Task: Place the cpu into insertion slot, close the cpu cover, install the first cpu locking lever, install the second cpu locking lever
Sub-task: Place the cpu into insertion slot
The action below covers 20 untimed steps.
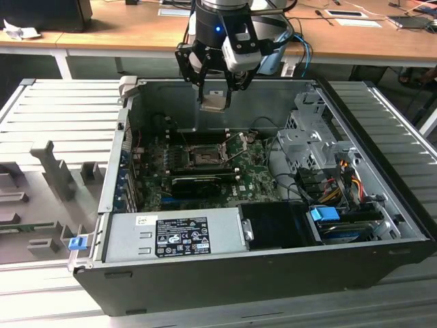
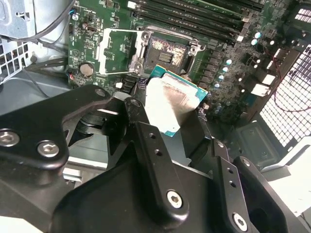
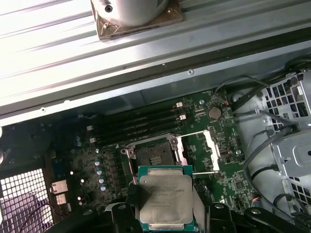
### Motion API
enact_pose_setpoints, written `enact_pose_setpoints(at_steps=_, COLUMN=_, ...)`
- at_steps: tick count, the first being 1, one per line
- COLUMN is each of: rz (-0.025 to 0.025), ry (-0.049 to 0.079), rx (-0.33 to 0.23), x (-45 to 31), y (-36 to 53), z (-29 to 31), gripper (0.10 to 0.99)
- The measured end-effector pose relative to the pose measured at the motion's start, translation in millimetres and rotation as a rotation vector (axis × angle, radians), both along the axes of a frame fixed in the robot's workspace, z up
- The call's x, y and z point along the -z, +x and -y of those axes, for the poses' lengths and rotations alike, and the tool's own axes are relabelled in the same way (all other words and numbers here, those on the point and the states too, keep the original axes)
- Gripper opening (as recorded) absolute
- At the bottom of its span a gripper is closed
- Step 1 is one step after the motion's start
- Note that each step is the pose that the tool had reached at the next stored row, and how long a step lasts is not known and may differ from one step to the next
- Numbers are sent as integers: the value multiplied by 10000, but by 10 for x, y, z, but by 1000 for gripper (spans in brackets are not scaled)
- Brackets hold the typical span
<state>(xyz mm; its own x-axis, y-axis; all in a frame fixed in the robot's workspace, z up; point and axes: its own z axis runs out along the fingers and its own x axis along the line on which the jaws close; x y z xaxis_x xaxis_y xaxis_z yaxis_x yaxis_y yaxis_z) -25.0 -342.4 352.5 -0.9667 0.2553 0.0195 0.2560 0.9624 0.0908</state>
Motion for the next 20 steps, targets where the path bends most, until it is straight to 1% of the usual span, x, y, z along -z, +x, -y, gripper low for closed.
enact_pose_setpoints(at_steps=14, rz=0, ry=0, rx=297, x=3, y=0, z=0, gripper=529)
enact_pose_setpoints(at_steps=20, rz=1, ry=0, rx=544, x=5, y=0, z=0, gripper=529)
